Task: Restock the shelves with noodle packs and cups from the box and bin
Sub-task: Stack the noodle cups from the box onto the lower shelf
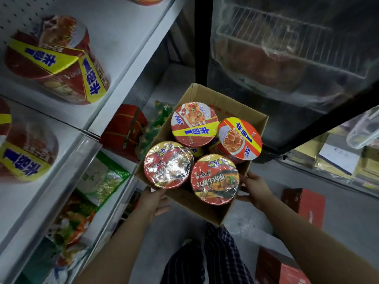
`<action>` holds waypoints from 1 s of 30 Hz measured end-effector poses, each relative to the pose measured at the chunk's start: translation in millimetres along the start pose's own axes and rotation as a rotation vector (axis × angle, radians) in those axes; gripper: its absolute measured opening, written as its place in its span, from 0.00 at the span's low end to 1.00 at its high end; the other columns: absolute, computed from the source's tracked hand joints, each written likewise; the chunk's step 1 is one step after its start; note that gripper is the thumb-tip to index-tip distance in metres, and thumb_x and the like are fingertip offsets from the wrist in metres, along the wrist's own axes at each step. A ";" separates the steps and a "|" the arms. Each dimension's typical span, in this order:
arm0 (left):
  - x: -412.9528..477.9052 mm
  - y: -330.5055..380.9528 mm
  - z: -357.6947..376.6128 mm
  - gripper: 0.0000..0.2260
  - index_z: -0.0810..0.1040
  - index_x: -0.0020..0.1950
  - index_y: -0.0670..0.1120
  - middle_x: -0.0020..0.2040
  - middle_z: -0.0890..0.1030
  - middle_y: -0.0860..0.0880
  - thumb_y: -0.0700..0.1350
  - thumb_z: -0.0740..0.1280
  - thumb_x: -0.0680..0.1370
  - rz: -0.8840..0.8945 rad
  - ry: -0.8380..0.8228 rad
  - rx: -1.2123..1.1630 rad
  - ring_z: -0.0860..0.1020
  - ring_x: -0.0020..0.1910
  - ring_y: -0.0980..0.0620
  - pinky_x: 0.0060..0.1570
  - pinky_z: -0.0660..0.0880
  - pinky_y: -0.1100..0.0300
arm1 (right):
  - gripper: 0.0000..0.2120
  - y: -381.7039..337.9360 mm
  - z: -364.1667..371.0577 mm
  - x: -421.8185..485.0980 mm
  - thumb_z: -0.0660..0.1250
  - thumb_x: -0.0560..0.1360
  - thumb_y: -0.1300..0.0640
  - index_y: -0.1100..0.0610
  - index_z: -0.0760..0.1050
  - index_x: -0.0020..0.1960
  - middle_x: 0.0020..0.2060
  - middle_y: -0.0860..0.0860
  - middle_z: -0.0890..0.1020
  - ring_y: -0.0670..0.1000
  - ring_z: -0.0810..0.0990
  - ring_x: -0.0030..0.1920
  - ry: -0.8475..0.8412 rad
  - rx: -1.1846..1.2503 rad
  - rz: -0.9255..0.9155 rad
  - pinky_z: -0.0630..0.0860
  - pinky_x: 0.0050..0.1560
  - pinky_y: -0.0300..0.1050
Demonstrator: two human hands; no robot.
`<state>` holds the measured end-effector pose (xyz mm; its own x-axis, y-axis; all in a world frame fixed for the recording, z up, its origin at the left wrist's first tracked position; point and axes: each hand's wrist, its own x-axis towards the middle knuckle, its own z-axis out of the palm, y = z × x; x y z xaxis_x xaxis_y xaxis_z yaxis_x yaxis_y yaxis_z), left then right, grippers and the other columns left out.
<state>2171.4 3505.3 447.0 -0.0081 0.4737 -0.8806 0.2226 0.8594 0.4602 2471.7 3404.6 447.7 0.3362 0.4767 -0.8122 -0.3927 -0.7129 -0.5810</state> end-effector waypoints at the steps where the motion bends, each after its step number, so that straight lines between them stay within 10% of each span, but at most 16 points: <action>1: -0.1 -0.9 -2.4 0.19 0.72 0.70 0.46 0.61 0.81 0.43 0.44 0.69 0.79 0.008 -0.001 -0.005 0.80 0.57 0.45 0.35 0.81 0.55 | 0.19 -0.2 1.1 -0.1 0.67 0.78 0.55 0.51 0.72 0.68 0.53 0.54 0.83 0.56 0.82 0.52 -0.011 0.011 -0.002 0.81 0.40 0.52; 15: -29.0 -7.9 -17.6 0.37 0.59 0.78 0.41 0.48 0.81 0.49 0.39 0.75 0.74 0.102 -0.048 0.095 0.78 0.43 0.53 0.40 0.73 0.58 | 0.20 -7.0 -19.0 -19.4 0.68 0.78 0.50 0.52 0.72 0.69 0.59 0.54 0.80 0.60 0.80 0.57 -0.008 0.054 0.030 0.81 0.49 0.57; 22: -51.4 19.4 -32.2 0.56 0.57 0.79 0.47 0.66 0.76 0.42 0.47 0.80 0.54 0.211 0.045 0.193 0.78 0.61 0.41 0.54 0.78 0.49 | 0.20 -14.8 -31.6 -36.1 0.68 0.78 0.48 0.54 0.74 0.66 0.58 0.54 0.80 0.58 0.78 0.58 0.055 0.040 0.055 0.78 0.54 0.56; 30: -68.1 31.0 -21.4 0.52 0.55 0.81 0.52 0.72 0.71 0.41 0.58 0.74 0.60 0.265 0.062 0.246 0.73 0.67 0.41 0.65 0.72 0.44 | 0.18 -10.0 -38.6 -40.0 0.66 0.79 0.51 0.56 0.73 0.66 0.55 0.54 0.80 0.57 0.78 0.55 0.103 0.094 0.086 0.75 0.54 0.56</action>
<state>2158.0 3503.7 523.6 0.0239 0.6910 -0.7224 0.4530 0.6367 0.6240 2495.2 3372.8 488.1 0.3823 0.3573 -0.8522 -0.5002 -0.6954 -0.5160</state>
